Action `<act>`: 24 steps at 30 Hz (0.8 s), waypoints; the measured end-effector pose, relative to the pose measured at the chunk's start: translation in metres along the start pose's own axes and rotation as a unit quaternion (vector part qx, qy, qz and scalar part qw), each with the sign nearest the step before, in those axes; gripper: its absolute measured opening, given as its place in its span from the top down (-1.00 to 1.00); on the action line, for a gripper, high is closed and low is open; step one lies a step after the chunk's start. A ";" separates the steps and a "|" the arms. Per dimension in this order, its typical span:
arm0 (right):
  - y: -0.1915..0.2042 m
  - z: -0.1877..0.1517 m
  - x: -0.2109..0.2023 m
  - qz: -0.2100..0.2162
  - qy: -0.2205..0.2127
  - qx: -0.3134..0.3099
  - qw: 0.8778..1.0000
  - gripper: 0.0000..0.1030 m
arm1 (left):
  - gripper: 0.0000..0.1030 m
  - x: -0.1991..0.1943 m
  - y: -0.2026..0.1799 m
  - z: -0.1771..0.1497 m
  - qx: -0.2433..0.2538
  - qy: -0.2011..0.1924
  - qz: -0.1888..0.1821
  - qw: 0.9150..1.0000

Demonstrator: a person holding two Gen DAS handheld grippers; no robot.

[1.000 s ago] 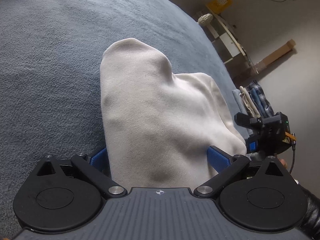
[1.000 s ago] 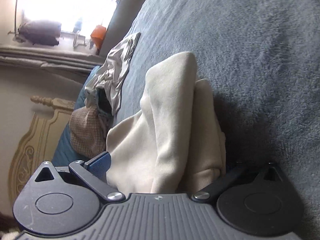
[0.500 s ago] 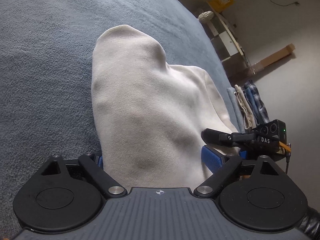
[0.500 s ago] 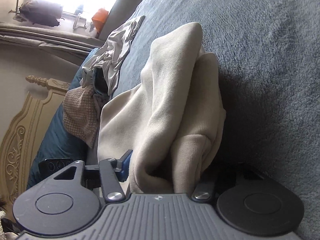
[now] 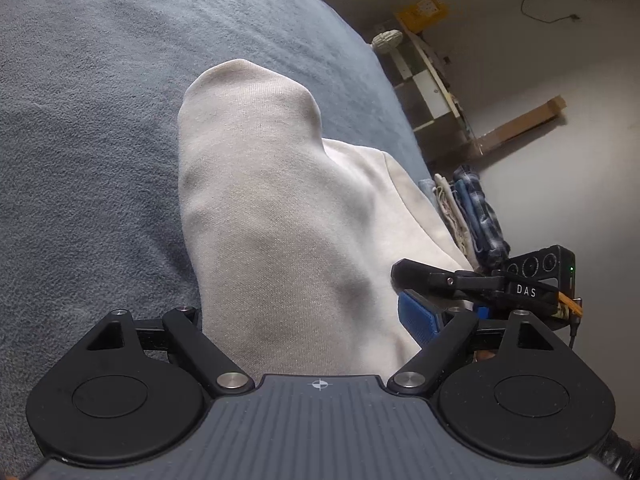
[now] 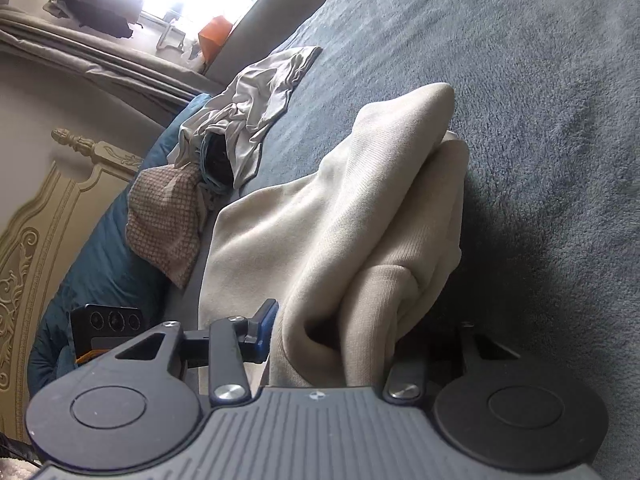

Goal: Fold clothes
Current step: 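Lift the folded hoodie with both grippers and carry it toward the clothes stack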

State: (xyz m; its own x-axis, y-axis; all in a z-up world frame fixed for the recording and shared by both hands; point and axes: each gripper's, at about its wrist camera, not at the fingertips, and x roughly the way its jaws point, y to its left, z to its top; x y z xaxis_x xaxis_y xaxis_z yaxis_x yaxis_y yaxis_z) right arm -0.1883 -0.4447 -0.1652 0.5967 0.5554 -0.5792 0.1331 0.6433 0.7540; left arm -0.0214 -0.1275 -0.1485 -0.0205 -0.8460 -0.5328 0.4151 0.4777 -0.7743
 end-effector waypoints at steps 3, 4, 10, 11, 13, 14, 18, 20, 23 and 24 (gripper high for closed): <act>0.009 -0.003 -0.008 -0.008 -0.006 -0.006 1.000 0.08 | -0.65 -0.004 -0.003 -0.002 0.000 -0.004 -0.010 1.000; 0.013 -0.004 -0.011 -0.011 -0.008 -0.009 1.000 0.08 | -0.65 -0.005 -0.004 -0.002 0.001 -0.005 -0.013 1.000; 0.032 -0.009 -0.026 -0.024 -0.022 -0.015 0.999 0.08 | -0.65 -0.017 -0.009 0.001 0.005 -0.012 -0.032 0.999; 0.035 -0.010 -0.028 -0.027 -0.024 -0.016 0.999 0.08 | -0.65 -0.019 -0.010 0.001 0.006 -0.013 -0.034 0.999; 0.042 -0.012 -0.030 -0.030 -0.029 -0.018 0.999 0.08 | -0.65 -0.022 -0.012 0.001 0.007 -0.015 -0.037 0.999; 0.045 -0.014 -0.031 -0.031 -0.030 -0.018 0.999 0.09 | -0.65 -0.024 -0.013 0.001 0.007 -0.016 -0.038 0.999; 0.056 -0.017 -0.033 -0.034 -0.034 -0.023 0.999 0.09 | -0.65 -0.031 -0.016 0.000 0.009 -0.018 -0.042 0.999; 0.060 -0.019 -0.035 -0.034 -0.036 -0.025 0.998 0.09 | -0.65 -0.034 -0.019 0.000 0.012 -0.020 -0.043 0.999; 0.066 -0.022 -0.040 -0.034 -0.048 -0.026 0.998 0.09 | -0.65 -0.039 -0.027 0.001 0.026 -0.019 -0.046 0.998; 0.066 -0.023 -0.043 -0.032 -0.054 -0.023 0.998 0.09 | -0.65 -0.040 -0.029 0.001 0.031 -0.018 -0.047 0.998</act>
State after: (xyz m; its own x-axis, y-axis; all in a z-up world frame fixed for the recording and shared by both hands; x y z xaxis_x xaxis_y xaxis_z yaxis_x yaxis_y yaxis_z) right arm -0.2236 -0.4139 -0.0984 0.6699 0.4542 -0.5872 0.1385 0.7006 0.7000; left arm -0.0313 -0.1075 -0.1041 -0.0294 -0.8948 -0.4454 0.4682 0.3814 -0.7971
